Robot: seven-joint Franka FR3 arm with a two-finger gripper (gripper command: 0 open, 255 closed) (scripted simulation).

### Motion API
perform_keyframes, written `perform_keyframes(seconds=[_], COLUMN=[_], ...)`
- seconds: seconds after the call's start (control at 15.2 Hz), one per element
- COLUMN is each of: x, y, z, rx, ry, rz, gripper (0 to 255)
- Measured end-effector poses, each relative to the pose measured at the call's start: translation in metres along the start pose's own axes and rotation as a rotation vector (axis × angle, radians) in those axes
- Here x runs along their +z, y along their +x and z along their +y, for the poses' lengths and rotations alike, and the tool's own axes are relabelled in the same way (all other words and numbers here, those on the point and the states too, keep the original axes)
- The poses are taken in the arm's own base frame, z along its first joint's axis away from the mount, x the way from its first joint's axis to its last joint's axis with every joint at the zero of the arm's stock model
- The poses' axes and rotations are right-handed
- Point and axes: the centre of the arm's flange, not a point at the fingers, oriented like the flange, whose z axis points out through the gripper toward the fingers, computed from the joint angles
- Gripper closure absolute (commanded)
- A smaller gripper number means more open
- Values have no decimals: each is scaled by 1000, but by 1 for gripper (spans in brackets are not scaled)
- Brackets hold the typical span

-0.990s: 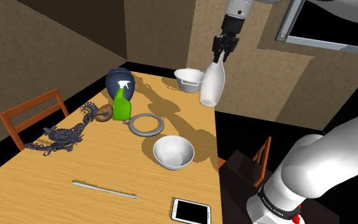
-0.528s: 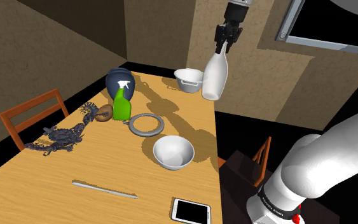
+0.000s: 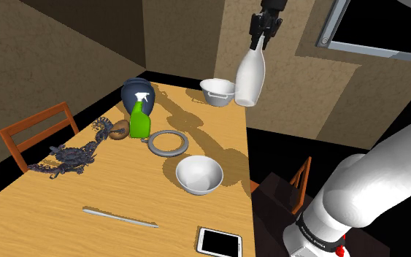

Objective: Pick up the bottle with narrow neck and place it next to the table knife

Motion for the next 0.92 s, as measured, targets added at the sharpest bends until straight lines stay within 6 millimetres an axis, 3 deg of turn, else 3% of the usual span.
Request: perform_keyframes(seconds=[0.4, 0.92], x=[28, 84], y=[10, 30], z=[-52, -141], rx=[-1, -2], ry=[0, -1], rz=[-1, -1], gripper=[255, 255])
